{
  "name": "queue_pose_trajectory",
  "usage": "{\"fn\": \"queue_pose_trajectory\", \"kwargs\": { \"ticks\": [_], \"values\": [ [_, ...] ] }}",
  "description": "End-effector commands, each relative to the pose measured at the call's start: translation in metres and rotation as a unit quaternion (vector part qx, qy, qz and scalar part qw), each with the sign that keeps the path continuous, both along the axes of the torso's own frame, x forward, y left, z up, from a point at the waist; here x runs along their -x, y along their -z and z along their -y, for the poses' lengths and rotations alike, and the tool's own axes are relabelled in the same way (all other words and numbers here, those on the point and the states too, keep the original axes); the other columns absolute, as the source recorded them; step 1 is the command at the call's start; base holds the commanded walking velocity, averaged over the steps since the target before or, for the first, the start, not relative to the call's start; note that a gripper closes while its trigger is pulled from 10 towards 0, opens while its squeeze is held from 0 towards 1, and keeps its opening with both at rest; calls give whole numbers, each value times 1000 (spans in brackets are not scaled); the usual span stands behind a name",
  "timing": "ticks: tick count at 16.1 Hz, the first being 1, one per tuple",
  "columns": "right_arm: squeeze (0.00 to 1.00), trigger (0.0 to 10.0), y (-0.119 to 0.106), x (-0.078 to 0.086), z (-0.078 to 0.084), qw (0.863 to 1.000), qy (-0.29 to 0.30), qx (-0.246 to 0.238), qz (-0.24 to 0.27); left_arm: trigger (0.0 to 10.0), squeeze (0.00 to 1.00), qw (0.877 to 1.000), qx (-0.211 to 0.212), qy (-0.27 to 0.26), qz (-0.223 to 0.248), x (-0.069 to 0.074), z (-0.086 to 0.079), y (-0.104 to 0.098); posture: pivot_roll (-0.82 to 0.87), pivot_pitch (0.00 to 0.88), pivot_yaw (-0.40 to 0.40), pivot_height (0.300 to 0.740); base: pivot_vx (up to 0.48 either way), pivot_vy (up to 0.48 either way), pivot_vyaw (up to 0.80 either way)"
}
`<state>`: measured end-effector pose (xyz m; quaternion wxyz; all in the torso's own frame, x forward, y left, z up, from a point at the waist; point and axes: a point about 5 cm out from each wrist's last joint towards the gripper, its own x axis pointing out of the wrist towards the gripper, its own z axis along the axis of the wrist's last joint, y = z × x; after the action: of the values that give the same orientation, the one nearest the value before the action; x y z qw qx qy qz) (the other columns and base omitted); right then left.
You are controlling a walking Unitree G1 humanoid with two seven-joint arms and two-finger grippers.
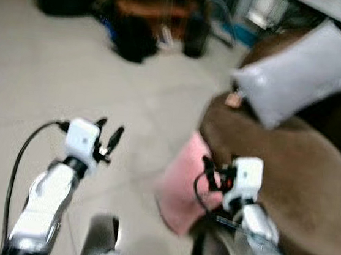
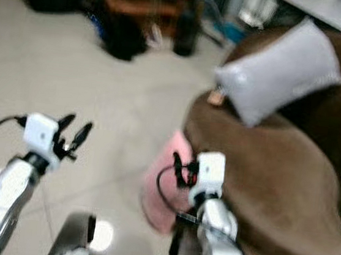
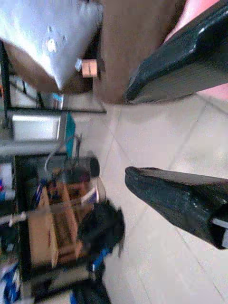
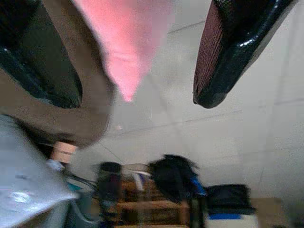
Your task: Move the pillow to the sofa from floor
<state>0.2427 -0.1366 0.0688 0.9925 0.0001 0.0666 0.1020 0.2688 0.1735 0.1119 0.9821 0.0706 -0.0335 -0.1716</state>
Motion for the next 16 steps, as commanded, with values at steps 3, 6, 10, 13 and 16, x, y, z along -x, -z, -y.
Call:
{"fn": "queue_pose_trajectory", "kwargs": {
  "ticks": [3,6,10,13,16],
  "values": [
    [0,10000,-4,-3,0,1000,4,-4,7,10000,0,1000,-8,-2,-8,2,-5,4,102,23,-55,550,381,0,0],
    [0,10000,-4,-3,0,1000,7,-6,7,10000,0,1000,-9,-2,-10,2,-6,6,101,25,-53,550,367,0,0],
    [0,10000,-1,-2,-1,1000,8,-12,0,10000,0,999,-11,19,-29,4,-6,12,100,31,-49,545,0,0,0],
    [0,10000,3,-2,-4,1000,1,-11,-10,10000,0,998,-34,45,-37,4,-6,12,105,43,-50,515,0,0,0],
    [0,10000,8,-10,-9,1000,-11,-1,-20,10000,0,997,-47,51,-36,4,-6,12,107,85,-37,495,0,0,0]
  ]
}}
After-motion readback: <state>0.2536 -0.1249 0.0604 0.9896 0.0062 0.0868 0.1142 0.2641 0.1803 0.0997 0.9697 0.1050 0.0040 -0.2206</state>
